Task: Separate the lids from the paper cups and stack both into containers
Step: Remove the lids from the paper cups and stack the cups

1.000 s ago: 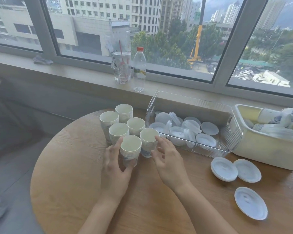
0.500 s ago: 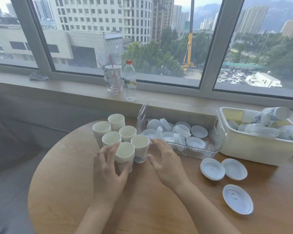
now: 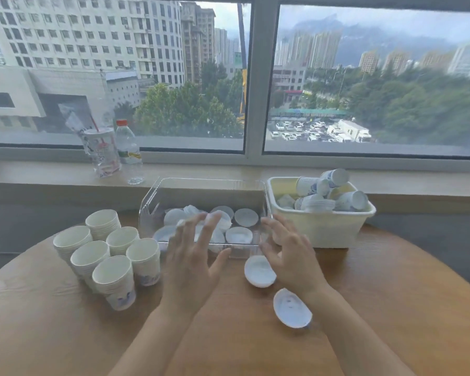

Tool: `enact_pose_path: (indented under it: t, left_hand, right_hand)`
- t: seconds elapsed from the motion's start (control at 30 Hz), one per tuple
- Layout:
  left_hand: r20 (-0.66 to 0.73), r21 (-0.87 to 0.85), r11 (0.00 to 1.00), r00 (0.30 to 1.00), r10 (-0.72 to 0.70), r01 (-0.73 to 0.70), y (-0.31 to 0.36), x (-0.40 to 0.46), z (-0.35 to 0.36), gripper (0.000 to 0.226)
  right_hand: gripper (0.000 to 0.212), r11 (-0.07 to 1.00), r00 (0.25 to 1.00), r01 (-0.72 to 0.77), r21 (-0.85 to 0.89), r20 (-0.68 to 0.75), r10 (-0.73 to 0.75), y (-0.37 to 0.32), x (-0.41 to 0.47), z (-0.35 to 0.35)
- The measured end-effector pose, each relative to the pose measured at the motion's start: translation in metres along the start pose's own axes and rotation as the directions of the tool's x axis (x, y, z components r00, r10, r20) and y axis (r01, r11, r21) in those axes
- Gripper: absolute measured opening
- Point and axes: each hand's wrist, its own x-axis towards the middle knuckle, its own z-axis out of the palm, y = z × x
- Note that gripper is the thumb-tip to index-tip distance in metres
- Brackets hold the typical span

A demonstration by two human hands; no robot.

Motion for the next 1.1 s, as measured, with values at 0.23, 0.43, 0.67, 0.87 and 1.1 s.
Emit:
enact_pose_path:
  t: [0.23,0.43,0.67,0.87,1.1]
  left_hand:
    - [0.125,-0.105,0.989,0.986,0.113,-0.1,0.054,0.044,0.091,0.072]
    - [0.215,-0.046,0.986,0.963,0.164,-0.158,0.067,0.077,0.161,0.062]
    - [0.108,-0.028,0.979,0.973,0.204,-0.202,0.067,0.093,0.189,0.028]
    - [0.075,-0.095,0.967,0.967,0.244,-0.237,0.072,0.08,0.181,0.015]
    - [0.128,-0.129,0.964,0.96,0.247,-0.231,0.089,0.05,0.152,0.016]
  right_hand:
    - [0.05,0.975,0.986,-0.143,-0.169,-0.109,0.126,0.094,0.013,-0.055]
    - [0.052,0.963,0.965,-0.188,-0.192,-0.218,0.145,0.152,0.044,-0.071]
    - [0.045,0.982,0.944,-0.087,-0.167,-0.327,0.028,0.175,0.048,-0.066]
    - [0.044,0.989,0.936,-0.059,-0.137,-0.352,0.007,0.176,0.029,-0.072]
    - [0.046,0.988,0.933,-0.031,-0.151,-0.358,-0.026,0.164,-0.013,-0.088]
